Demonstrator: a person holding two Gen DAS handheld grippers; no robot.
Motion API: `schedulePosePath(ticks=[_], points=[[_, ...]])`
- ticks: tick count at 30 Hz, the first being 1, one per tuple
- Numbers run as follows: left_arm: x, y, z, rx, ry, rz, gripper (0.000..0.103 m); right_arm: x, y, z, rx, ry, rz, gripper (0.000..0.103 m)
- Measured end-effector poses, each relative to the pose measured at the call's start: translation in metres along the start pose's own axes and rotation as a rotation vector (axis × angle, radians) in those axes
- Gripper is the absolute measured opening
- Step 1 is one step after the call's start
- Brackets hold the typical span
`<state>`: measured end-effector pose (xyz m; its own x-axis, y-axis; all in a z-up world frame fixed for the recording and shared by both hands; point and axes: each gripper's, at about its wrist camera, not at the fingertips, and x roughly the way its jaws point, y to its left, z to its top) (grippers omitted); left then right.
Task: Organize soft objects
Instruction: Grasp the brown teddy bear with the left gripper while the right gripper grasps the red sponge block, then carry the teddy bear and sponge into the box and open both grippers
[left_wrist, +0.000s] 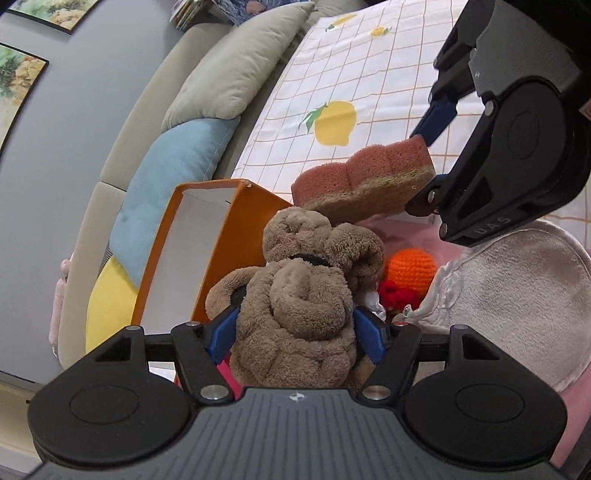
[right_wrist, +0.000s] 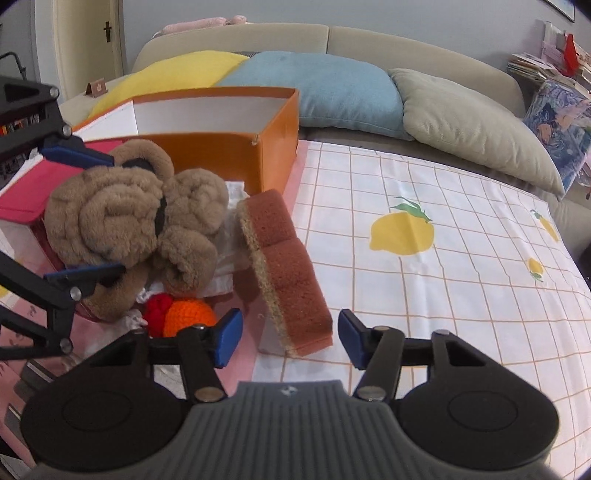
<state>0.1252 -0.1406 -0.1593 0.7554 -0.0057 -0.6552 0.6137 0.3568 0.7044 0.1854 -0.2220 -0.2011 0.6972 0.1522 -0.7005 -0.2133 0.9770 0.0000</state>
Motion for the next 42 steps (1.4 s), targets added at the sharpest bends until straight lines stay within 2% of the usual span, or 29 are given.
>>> schedulePosePath(ticks=[1,3,4,6,10,15,24,29,33,42], points=[[0.001,0.000,0.001,0.002,0.005,0.002,0.081,0.002,0.000,0.000,0.001,0.002,0.002,0.048],[0.004,-0.001,0.003,-0.001,0.014,-0.001,0.070,0.004,-0.001,-0.002,-0.002,0.006,-0.009,0.037],[0.003,0.000,0.003,-0.012,0.013,-0.002,0.068,0.003,-0.001,-0.002,-0.004,0.002,-0.012,0.037],[0.002,0.003,0.003,-0.049,0.006,-0.008,0.059,0.002,-0.001,-0.003,-0.006,-0.009,-0.015,0.035],[-0.010,0.014,0.003,-0.142,-0.016,-0.020,0.050,-0.004,-0.001,-0.004,-0.016,-0.036,-0.025,0.033],[-0.037,0.032,0.001,-0.279,-0.076,-0.018,0.049,-0.022,-0.003,-0.001,0.000,-0.057,-0.036,0.032],[-0.093,0.073,-0.030,-0.616,-0.179,-0.037,0.049,-0.069,-0.011,0.000,0.194,-0.025,0.009,0.031],[-0.106,0.088,-0.062,-0.789,-0.165,-0.075,0.049,-0.090,-0.005,-0.007,0.313,0.024,0.035,0.031],[-0.108,0.088,-0.089,-0.897,-0.131,-0.115,0.049,-0.101,-0.002,-0.012,0.394,0.102,0.030,0.031],[-0.110,0.078,-0.133,-1.083,-0.085,-0.217,0.049,-0.125,0.010,-0.026,0.398,0.163,-0.012,0.031]])
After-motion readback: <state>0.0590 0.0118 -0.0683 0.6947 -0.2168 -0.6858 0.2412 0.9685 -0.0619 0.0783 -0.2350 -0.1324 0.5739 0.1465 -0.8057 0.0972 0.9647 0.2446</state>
